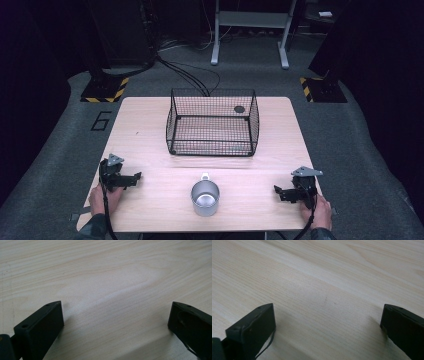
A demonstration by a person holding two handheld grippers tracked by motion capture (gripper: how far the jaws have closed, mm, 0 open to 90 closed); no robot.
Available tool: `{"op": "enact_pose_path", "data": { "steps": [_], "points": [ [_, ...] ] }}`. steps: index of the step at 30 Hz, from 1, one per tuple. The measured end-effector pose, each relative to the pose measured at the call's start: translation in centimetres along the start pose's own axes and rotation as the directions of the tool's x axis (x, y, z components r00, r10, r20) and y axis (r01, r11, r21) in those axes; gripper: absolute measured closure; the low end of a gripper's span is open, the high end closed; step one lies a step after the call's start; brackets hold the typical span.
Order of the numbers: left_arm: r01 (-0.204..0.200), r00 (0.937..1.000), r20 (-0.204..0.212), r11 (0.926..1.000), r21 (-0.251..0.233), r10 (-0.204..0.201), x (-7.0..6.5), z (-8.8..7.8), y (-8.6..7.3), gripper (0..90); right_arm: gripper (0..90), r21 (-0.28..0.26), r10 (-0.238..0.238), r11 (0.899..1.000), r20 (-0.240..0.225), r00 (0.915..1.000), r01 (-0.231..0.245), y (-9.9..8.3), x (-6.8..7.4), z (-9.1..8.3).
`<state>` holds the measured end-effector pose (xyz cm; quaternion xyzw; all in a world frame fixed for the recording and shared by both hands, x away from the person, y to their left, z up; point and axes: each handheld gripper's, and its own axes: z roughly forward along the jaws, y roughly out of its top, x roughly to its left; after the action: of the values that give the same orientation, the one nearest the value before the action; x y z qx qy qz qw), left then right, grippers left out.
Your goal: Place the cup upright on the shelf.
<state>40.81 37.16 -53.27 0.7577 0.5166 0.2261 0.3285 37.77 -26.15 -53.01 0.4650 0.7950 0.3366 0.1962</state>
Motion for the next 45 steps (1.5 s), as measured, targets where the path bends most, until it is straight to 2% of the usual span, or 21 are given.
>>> {"op": "enact_pose_path", "data": {
  "steps": [4, 13, 14, 15, 19, 22, 23, 24, 25, 26, 33, 34, 38, 45],
  "points": [
    [-0.001, 1.0000, 0.003, 1.0000, 0.004, 0.001, 0.0, 0.0, 0.0, 0.2, 0.0, 0.000, -0.016, 1.000, -0.007, 0.9998, 0.016, 0.1, -0.1, 0.1],
    [0.002, 1.0000, -0.001, 1.0000, 0.002, -0.002, 0.0, 0.0, 0.0, 0.3, 0.0, 0.009, -0.016, 1.000, -0.017, 0.9997, 0.016, 0.1, -0.2, 0.1],
    [-0.004, 1.0000, 0.003, 0.9997, 0.026, 0.004, 0.1, -0.2, 0.1, 0.3, 0.0, 0.008, -0.022, 1.000, -0.019, 0.9996, 0.022, 0.1, -0.2, 0.1],
    [0.000, 1.0000, -0.004, 1.0000, 0.006, 0.000, 0.0, -0.1, 0.0, 0.3, 0.0, 0.009, -0.022, 1.000, -0.021, 0.9995, 0.023, 0.1, -0.2, 0.1],
    [0.013, 0.9999, -0.009, 0.9999, 0.001, -0.013, -0.2, -0.2, -0.2, 0.4, 0.0, -0.001, -0.031, 1.000, -0.028, 0.9991, 0.031, 0.2, -0.3, 0.2],
    [-0.011, 0.9999, 0.010, 0.9998, 0.017, 0.011, -0.1, -0.6, -0.4, 0.4, 0.0, -0.004, -0.036, 0.999, -0.030, 0.9989, 0.036, 0.2, -0.4, 0.2],
    [-0.009, 0.9999, 0.010, 1.0000, 0.000, 0.009, -0.1, -0.5, -0.5, 0.4, 0.0, 0.006, -0.038, 0.999, -0.034, 0.9987, 0.038, 0.2, -0.4, 0.2],
    [-0.011, 0.9998, 0.015, 0.9997, 0.021, 0.011, -0.1, -0.7, -0.5, 0.3, 0.0, 0.005, -0.038, 0.999, -0.033, 0.9987, 0.038, 0.2, -0.4, 0.2],
    [-0.013, 0.9998, 0.016, 0.9999, 0.007, 0.013, -0.1, -0.7, -0.6, 0.1, 0.0, 0.005, -0.038, 0.999, -0.034, 0.9987, 0.038, 0.2, -0.4, 0.2],
    [-0.018, 0.9995, 0.025, 0.9997, 0.018, 0.017, 0.0, -0.9, -0.6, 0.2, 0.0, 0.005, -0.036, 0.999, -0.034, 0.9988, 0.036, 0.2, -0.4, 0.2],
    [-0.002, 0.9977, 0.068, 1.0000, 0.002, 0.002, -0.1, -2.2, -0.6, 0.0, 0.0, 0.005, -0.036, 0.999, -0.034, 0.9987, 0.037, 0.2, -0.4, 0.2],
    [0.006, 0.9968, 0.080, 0.9999, -0.014, -0.004, -0.4, -2.6, -0.5, 0.0, 0.0, 0.005, -0.037, 0.999, -0.035, 0.9987, 0.037, 0.2, -0.4, 0.2],
    [-0.007, 0.9949, 0.101, 0.9995, -0.031, 0.010, -1.0, -3.4, -0.2, 0.0, 0.0, 0.005, -0.037, 0.999, -0.035, 0.9987, 0.037, 0.2, -0.4, 0.2],
    [-0.024, 0.9865, 0.160, 0.9975, -0.066, 0.034, -2.6, -4.9, 0.5, 0.0, 0.0, 0.005, -0.037, 0.999, -0.035, 0.9987, 0.037, 0.2, -0.4, 0.2]
  ]
}}
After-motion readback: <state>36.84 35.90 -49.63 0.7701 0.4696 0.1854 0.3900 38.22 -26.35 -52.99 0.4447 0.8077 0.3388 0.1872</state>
